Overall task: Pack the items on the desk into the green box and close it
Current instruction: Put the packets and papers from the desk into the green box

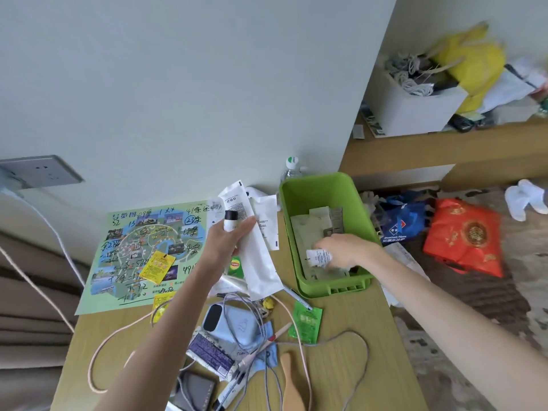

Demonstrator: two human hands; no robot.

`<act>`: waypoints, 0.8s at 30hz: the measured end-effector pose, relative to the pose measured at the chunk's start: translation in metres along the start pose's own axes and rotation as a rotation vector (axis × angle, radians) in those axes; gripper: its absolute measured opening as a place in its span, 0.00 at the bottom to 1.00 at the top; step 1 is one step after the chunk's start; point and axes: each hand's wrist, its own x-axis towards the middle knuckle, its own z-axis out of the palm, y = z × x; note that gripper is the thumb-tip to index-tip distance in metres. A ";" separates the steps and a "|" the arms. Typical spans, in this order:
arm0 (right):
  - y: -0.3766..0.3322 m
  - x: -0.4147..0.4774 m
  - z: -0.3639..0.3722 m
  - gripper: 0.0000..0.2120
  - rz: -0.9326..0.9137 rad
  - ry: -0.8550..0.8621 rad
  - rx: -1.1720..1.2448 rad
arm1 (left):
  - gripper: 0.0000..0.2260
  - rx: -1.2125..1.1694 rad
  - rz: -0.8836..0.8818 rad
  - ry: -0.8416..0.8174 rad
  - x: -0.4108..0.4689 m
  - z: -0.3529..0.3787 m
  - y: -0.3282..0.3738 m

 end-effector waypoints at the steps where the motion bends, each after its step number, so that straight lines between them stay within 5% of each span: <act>1: -0.002 0.002 0.005 0.23 -0.005 -0.049 -0.005 | 0.15 0.004 -0.003 0.006 0.002 0.000 -0.001; 4: -0.003 0.008 0.017 0.16 -0.010 -0.112 0.069 | 0.16 0.033 0.002 0.009 0.008 0.003 -0.004; 10: 0.017 0.008 0.013 0.23 -0.025 -0.094 0.323 | 0.10 0.100 0.061 -0.023 0.016 0.027 0.006; 12: 0.026 0.000 0.004 0.15 -0.057 0.119 0.466 | 0.10 0.117 0.090 -0.045 0.019 0.040 0.013; 17: 0.053 -0.022 -0.007 0.06 0.080 1.025 0.497 | 0.13 0.209 0.140 -0.073 0.035 0.088 0.032; 20: 0.064 -0.025 0.003 0.09 0.216 1.077 0.485 | 0.13 0.383 0.182 -0.097 0.042 0.119 0.035; 24: 0.064 -0.027 0.020 0.12 0.157 1.085 0.526 | 0.15 0.690 0.328 -0.162 0.041 0.145 0.028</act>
